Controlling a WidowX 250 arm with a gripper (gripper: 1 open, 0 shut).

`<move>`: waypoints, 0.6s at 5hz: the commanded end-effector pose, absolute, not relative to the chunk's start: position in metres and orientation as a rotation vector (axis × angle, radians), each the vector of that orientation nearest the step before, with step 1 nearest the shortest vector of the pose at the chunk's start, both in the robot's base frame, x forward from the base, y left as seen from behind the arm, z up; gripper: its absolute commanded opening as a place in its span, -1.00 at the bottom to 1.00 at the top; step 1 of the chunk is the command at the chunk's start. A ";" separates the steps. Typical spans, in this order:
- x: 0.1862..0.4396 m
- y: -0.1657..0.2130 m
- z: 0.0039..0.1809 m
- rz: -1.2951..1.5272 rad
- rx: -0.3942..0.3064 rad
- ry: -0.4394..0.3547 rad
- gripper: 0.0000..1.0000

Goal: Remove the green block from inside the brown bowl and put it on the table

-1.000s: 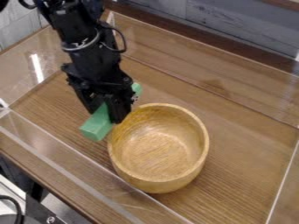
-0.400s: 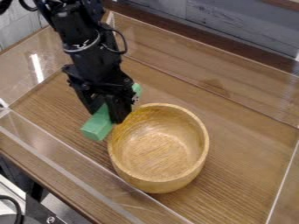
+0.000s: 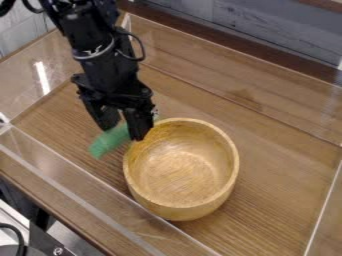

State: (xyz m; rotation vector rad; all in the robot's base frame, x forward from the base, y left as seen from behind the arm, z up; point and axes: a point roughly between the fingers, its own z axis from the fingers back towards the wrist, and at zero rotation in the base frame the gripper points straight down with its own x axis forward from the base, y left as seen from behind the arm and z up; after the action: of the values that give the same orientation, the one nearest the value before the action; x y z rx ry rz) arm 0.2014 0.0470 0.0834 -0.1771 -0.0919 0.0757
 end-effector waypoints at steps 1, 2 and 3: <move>0.216 0.052 0.098 0.086 -0.171 -0.127 1.00; 0.223 0.052 0.099 0.091 -0.176 -0.125 1.00; 0.228 0.051 0.100 0.094 -0.181 -0.121 1.00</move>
State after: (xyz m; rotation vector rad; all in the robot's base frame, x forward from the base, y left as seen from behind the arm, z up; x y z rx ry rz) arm 0.2196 0.0495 0.0895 -0.1931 -0.0806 0.1055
